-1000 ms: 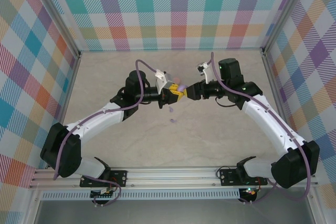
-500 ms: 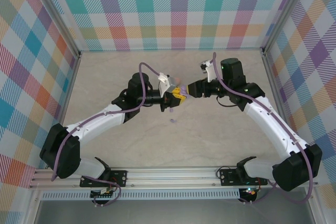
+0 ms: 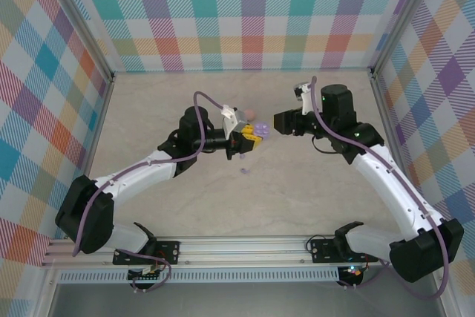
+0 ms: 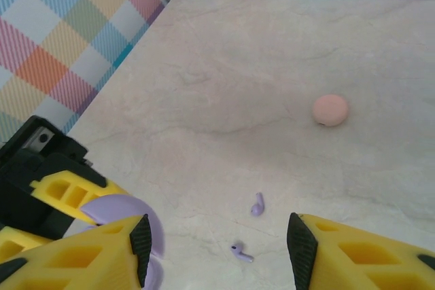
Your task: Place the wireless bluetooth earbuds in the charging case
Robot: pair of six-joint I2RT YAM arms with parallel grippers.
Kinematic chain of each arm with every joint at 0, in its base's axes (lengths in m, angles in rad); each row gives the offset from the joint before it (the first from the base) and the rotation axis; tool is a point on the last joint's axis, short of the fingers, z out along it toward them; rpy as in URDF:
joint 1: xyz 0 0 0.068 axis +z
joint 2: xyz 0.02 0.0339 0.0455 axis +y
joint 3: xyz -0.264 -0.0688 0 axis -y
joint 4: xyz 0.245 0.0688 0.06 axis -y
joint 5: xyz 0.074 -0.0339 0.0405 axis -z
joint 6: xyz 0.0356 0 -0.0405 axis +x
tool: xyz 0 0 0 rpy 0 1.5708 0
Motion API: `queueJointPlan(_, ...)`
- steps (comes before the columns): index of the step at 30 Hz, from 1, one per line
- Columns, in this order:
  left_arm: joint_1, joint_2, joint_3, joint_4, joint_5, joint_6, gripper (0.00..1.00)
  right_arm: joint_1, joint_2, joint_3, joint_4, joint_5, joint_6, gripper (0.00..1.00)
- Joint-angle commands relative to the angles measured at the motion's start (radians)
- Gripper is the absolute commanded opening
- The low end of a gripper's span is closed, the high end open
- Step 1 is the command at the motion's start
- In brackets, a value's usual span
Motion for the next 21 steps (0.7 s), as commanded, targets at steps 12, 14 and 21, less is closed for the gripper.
queueJointPlan(12,0.065,-0.180,-0.105,0.105,0.055,-0.124,0.20,-0.058,0.193,-0.082,-0.024,-0.098,0.044,0.59)
queueJointPlan(14,0.065,-0.205,-0.121,0.102,0.044,-0.136,0.20,-0.055,0.231,-0.089,-0.017,-0.130,0.047,0.58)
queueJointPlan(21,0.065,-0.269,-0.158,0.097,0.041,-0.146,0.20,0.011,0.362,-0.102,0.018,-0.140,0.062,0.58)
